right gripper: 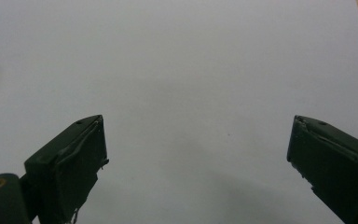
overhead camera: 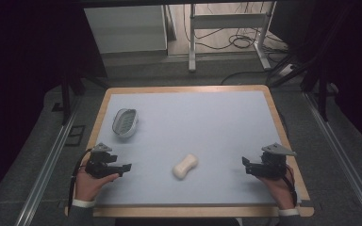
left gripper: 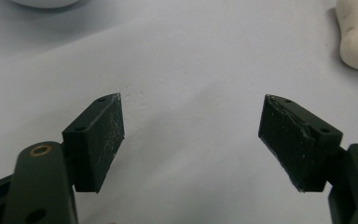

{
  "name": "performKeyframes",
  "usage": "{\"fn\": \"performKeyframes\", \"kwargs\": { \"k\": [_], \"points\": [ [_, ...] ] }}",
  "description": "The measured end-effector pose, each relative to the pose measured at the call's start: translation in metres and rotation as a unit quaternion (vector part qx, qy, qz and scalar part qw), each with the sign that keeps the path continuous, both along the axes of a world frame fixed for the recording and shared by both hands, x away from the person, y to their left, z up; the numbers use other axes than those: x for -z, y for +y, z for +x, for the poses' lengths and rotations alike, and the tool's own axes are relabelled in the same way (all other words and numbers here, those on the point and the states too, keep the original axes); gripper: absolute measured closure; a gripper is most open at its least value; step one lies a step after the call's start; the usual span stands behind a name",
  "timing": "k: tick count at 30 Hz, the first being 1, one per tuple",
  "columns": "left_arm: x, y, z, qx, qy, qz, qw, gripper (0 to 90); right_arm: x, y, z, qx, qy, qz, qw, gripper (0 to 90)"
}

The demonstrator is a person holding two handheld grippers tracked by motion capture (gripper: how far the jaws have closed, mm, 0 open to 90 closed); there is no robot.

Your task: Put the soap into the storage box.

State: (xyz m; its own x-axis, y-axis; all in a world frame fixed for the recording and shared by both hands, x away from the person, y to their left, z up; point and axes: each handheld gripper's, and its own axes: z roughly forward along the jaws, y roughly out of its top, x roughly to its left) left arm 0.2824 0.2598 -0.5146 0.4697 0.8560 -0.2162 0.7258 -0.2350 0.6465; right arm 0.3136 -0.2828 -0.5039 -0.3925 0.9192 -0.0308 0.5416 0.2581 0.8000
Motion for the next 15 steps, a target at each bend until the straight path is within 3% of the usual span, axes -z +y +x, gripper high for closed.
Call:
{"fn": "performKeyframes", "kwargs": {
  "k": [7, 15],
  "points": [
    [-0.007, -0.006, -0.004, -0.003, -0.009, 0.015, 0.9998, 23.3, 0.004, -0.001, 0.001, -0.006, 0.004, -0.002, 1.0, 5.0],
    [-0.014, -0.017, -0.001, 0.0, -0.003, 0.027, 0.9996, 23.6, 0.008, -0.007, 0.002, -0.006, 0.007, 0.001, 1.0, 5.3]
  ]
}}
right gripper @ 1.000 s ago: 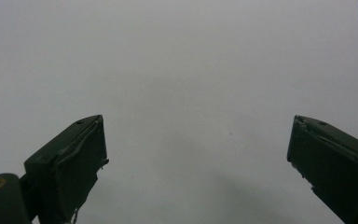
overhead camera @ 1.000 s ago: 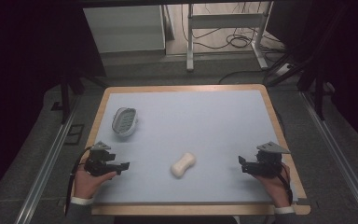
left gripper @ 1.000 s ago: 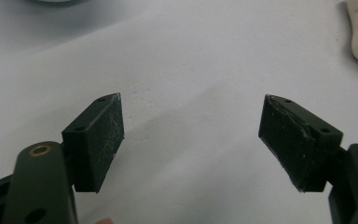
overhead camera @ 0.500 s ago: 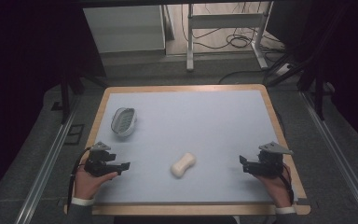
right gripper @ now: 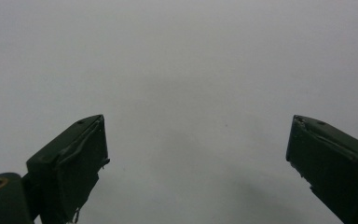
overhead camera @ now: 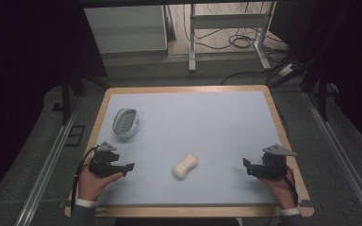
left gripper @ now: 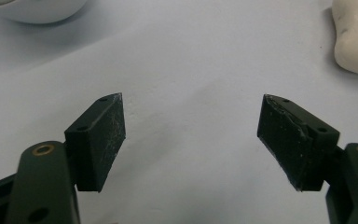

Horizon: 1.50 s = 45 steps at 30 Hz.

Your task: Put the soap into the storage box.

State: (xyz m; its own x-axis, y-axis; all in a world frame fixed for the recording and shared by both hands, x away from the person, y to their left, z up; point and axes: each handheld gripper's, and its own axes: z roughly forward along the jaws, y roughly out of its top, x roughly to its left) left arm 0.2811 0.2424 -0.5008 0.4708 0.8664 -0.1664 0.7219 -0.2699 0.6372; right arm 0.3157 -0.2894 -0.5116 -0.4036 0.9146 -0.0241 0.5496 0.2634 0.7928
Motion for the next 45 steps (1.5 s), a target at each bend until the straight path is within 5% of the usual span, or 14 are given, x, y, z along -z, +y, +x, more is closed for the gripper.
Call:
{"fn": "performKeyframes", "kwargs": {
  "k": [4, 16, 45],
  "points": [
    [-0.01, -0.007, 0.001, 0.007, 0.004, -0.016, 0.9998, 23.8, -0.002, -0.002, -0.001, 0.002, -0.002, 0.001, 1.0, 5.5],
    [-0.024, -0.013, 0.003, 0.017, -0.007, -0.007, 0.9998, 23.7, -0.004, -0.003, -0.001, 0.006, -0.007, 0.0, 1.0, 5.6],
    [-0.042, -0.059, 0.01, 0.07, -0.014, 0.025, 0.9971, 23.1, -0.005, -0.006, -0.002, 0.012, -0.007, 0.001, 0.9999, 5.7]
  ]
}}
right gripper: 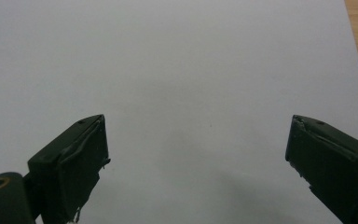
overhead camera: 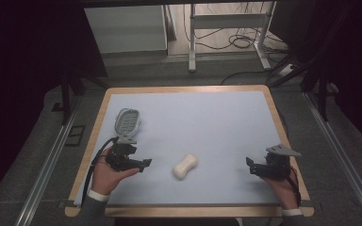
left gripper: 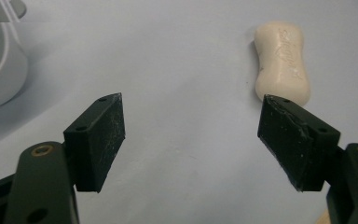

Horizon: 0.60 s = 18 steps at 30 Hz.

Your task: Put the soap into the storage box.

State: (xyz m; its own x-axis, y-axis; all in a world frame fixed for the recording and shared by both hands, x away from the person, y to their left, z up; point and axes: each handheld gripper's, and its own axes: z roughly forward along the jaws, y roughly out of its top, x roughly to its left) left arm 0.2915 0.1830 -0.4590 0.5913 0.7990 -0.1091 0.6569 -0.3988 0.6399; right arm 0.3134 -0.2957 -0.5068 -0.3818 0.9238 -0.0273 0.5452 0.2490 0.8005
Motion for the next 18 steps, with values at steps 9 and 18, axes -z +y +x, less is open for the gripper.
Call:
{"fn": "performKeyframes", "kwargs": {
  "k": [9, 18],
  "points": [
    [0.001, -0.022, 0.004, 0.018, 0.011, 0.017, 0.9996, 24.3, 0.001, 0.0, 0.0, 0.005, 0.004, -0.004, 1.0, 5.8],
    [0.004, -0.034, 0.008, 0.031, 0.014, 0.021, 0.9992, 23.9, 0.001, -0.001, 0.0, 0.007, 0.003, -0.002, 1.0, 6.1]
  ]
}}
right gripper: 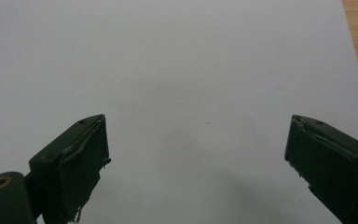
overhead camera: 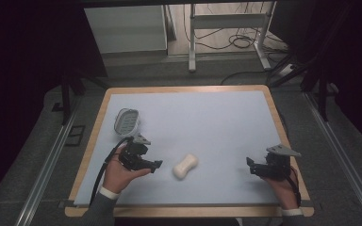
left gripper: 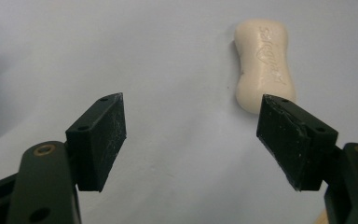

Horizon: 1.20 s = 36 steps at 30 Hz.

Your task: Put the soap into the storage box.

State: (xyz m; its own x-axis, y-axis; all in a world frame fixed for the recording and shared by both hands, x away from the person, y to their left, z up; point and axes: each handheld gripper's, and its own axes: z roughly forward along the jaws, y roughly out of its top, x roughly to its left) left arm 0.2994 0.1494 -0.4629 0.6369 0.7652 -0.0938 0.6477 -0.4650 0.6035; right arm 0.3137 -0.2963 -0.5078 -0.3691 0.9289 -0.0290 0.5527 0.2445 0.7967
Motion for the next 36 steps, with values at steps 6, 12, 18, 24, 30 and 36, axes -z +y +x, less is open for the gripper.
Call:
{"fn": "performKeyframes", "kwargs": {
  "k": [6, 12, 18, 24, 30, 36],
  "points": [
    [0.001, -0.012, 0.001, 0.018, -0.002, 0.007, 0.9998, 24.3, 0.0, 0.001, 0.0, -0.001, 0.002, -0.001, 1.0, 6.2],
    [0.002, -0.021, 0.002, 0.021, 0.003, 0.006, 0.9998, 24.3, 0.001, 0.001, 0.0, -0.002, 0.004, -0.004, 1.0, 6.2],
    [0.004, -0.03, 0.006, 0.027, 0.008, 0.005, 0.9996, 24.2, 0.001, 0.001, 0.0, -0.002, 0.004, -0.001, 1.0, 6.2],
    [0.007, -0.04, 0.005, 0.036, 0.009, 0.006, 0.9993, 23.9, 0.002, 0.002, 0.0, -0.001, 0.005, -0.003, 1.0, 6.2],
    [0.01, -0.046, 0.006, 0.041, 0.012, 0.009, 0.999, 24.3, 0.003, 0.002, 0.001, -0.001, 0.007, -0.004, 1.0, 6.2],
    [0.014, -0.053, 0.009, 0.047, 0.019, 0.006, 0.9987, 24.0, 0.004, 0.002, 0.001, -0.002, 0.008, -0.006, 1.0, 6.2]
  ]
}}
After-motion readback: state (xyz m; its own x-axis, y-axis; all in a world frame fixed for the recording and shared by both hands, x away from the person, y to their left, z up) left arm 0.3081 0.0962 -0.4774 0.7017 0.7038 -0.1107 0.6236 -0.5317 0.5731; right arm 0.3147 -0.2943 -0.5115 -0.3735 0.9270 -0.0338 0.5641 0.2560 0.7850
